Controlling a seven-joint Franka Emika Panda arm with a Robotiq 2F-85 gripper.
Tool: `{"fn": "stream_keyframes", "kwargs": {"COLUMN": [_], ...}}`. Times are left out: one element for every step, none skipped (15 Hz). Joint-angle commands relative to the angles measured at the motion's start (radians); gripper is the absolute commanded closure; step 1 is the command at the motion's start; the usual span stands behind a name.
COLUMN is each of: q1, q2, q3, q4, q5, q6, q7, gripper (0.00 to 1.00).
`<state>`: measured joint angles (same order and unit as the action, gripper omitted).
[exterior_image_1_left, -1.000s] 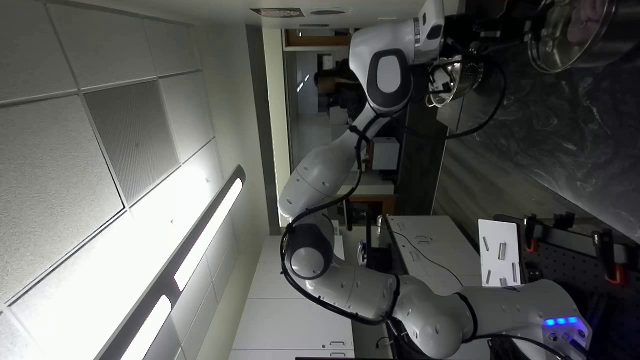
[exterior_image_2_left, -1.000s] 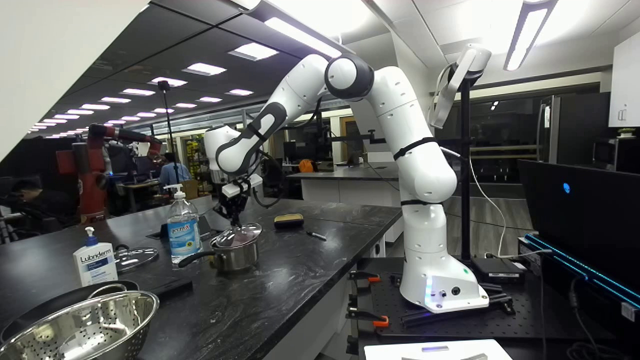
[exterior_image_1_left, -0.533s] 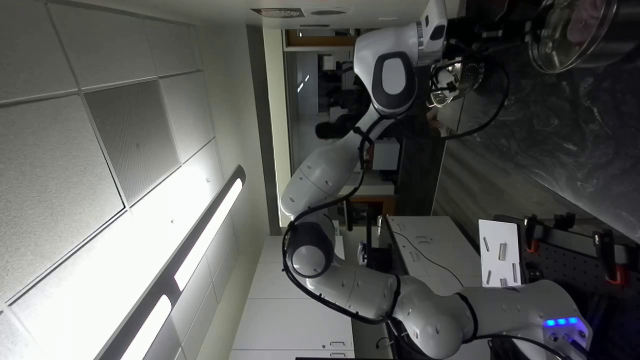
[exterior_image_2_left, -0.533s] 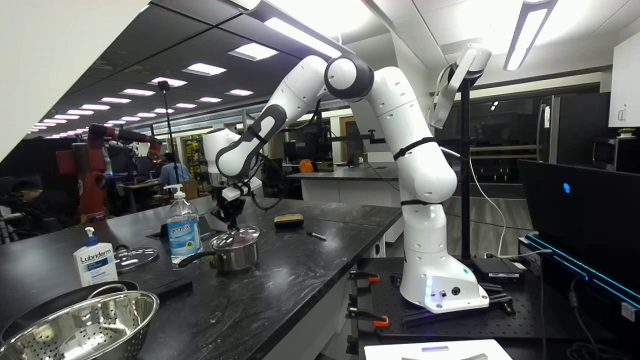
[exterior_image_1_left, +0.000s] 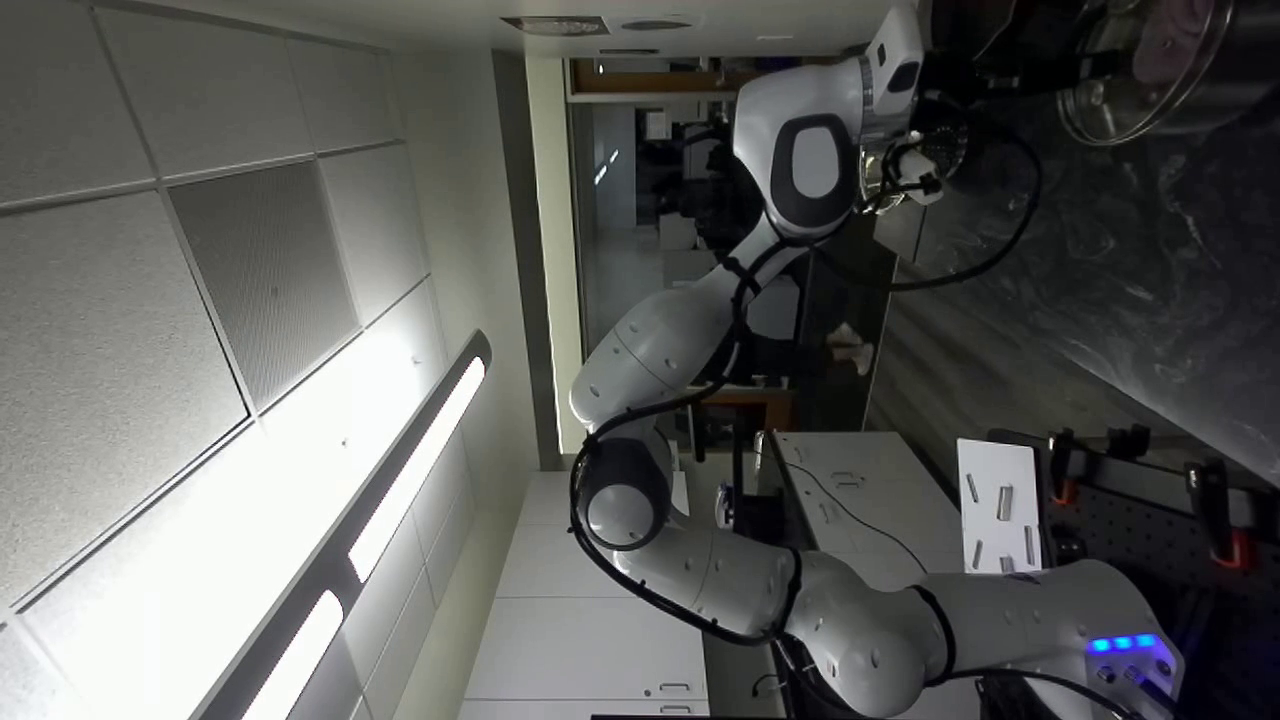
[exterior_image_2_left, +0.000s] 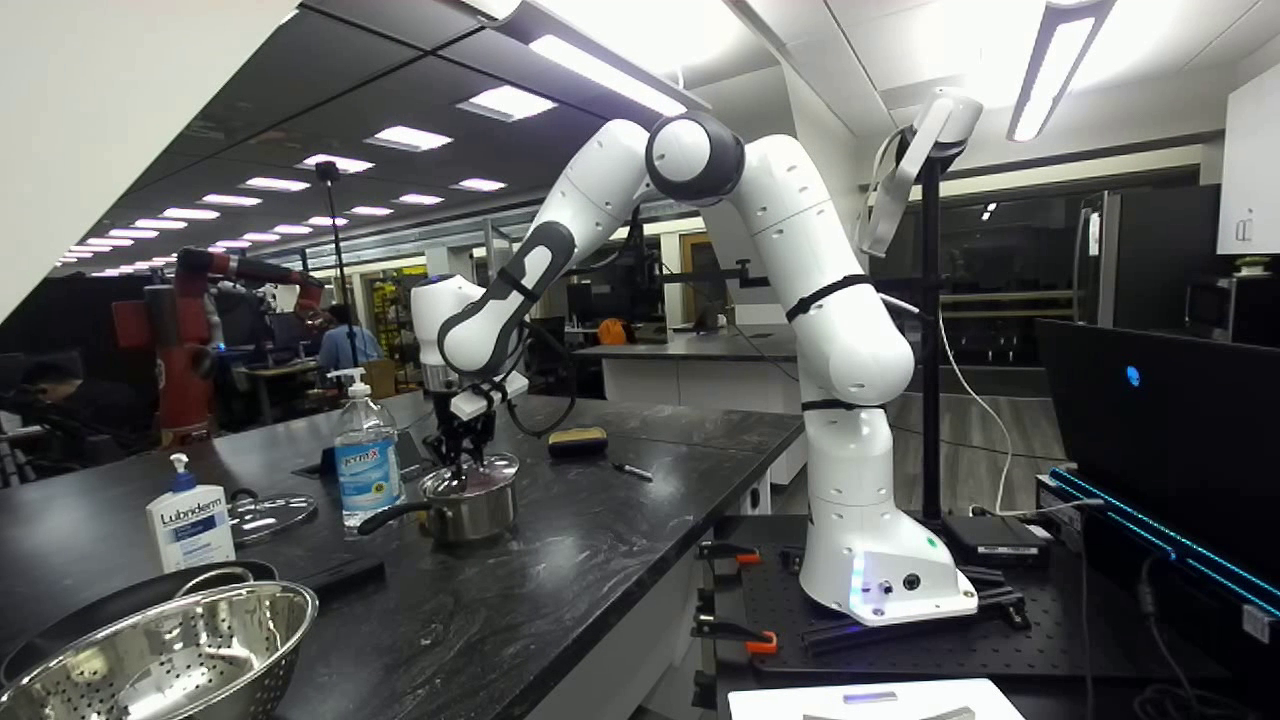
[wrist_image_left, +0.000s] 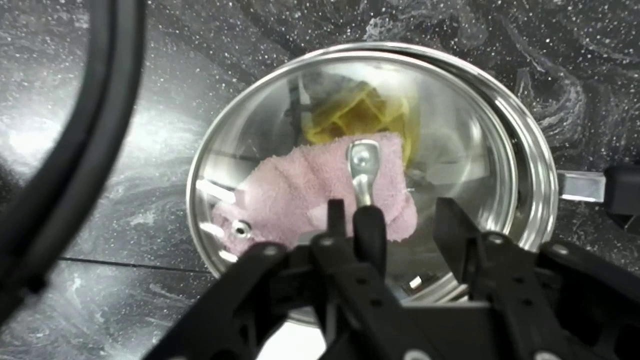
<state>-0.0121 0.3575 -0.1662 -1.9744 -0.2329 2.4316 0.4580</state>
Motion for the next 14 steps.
{"fn": "stream_keyframes", "kwargs": {"q1": [0.009,0.011,0.017,0.021,0.022,0.024,0.029,0.03,0.03,0.03,0.03,0.031,0.032,0.034], "q2": [-0.01,-0.011,-0.011,-0.01,-0.01,-0.01,-0.013,-0.021,-0.026,-0.034,-0.041,-0.051,-0.061,-0.072], "q3": [-0.006,-0.007,-0.012,-0.015,-0.018,-0.023,-0.032,-0.038,-0.042,-0.043,-0.045,-0.046,-0.045,-0.047], "q4": [-0.041,-0.044,-0.048,-0.05,-0.052,-0.054,-0.054,-0.05,-0.049,-0.042,-0.037,-0.03,-0.025,-0.018], "q5": [0.005,0.005,-0.004,-0.008,-0.009,-0.013,-0.022,-0.024,-0.02,-0.014,-0.012,-0.013,-0.013,-0.019], "q6": [0.06,0.068,0.08,0.089,0.099,0.111,0.125,0.13,0.138,0.133,0.128,0.116,0.107,0.099], "q7": [-0.008,-0.007,0.003,0.009,0.012,0.019,0.032,0.037,0.035,0.029,0.028,0.026,0.027,0.031], "gripper": [0.17,0.08,0.02,0.0,0.0,0.0,0.0,0.0,0.0,0.0,0.0,0.0,0.0,0.0]}}
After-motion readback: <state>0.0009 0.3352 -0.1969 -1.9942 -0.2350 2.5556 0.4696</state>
